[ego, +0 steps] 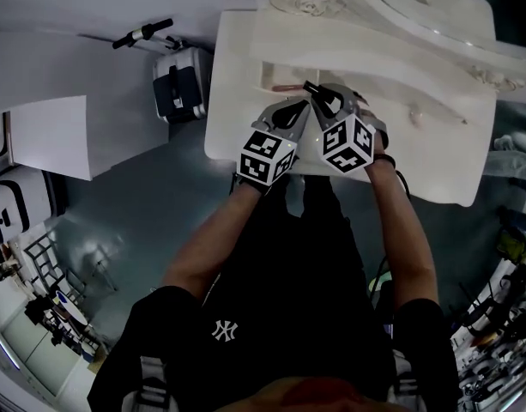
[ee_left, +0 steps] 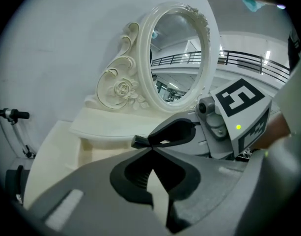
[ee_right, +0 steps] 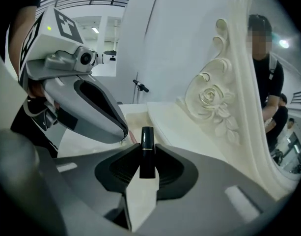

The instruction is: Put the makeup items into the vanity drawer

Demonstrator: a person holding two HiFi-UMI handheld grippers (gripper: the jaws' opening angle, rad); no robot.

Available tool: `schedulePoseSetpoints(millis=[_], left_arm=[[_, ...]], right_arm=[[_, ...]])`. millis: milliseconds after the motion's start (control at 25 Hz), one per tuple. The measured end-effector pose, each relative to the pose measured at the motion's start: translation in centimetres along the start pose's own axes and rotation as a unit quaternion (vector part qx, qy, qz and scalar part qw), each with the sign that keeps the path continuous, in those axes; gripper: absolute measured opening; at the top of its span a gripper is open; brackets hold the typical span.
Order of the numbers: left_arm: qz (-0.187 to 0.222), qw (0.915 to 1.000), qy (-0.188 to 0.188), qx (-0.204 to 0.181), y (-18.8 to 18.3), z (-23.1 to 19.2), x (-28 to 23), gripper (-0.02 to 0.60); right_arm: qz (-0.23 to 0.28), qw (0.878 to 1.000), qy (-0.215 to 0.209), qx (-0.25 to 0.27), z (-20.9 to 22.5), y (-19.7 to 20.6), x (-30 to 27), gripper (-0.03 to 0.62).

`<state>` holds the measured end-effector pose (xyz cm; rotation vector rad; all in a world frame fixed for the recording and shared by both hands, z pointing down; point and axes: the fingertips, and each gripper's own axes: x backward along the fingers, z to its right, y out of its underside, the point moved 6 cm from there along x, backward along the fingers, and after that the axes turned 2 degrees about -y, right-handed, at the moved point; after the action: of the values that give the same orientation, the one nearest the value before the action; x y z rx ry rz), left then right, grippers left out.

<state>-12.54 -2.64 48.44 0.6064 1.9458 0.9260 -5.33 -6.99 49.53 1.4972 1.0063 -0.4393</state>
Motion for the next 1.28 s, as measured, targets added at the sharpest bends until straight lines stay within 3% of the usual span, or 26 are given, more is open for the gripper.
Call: schedulePoseSetpoints(millis=[280, 800, 1280], left_arm=[[0.010, 0.9997, -0.020, 0.015, 0.2, -2.9, 2.3, 0.000], [0.016, 0.9987, -0.032, 0.036, 0.2, -6.2, 3.2, 0.000], [0.009, 0.9993, -0.020, 0.030, -0.2, -5.6, 1.8, 0.000]], right_arm=[[-0.011, 0.999, -0.025, 0.039, -1.3, -3.0, -3.4, 0.121], [-0.065, 0.993, -0.084, 0.049, -0.9, -4.1, -7.3, 0.123], [-0.064, 0.995, -0.073, 0.033, -0.5, -3.3, -5.8, 0.144]])
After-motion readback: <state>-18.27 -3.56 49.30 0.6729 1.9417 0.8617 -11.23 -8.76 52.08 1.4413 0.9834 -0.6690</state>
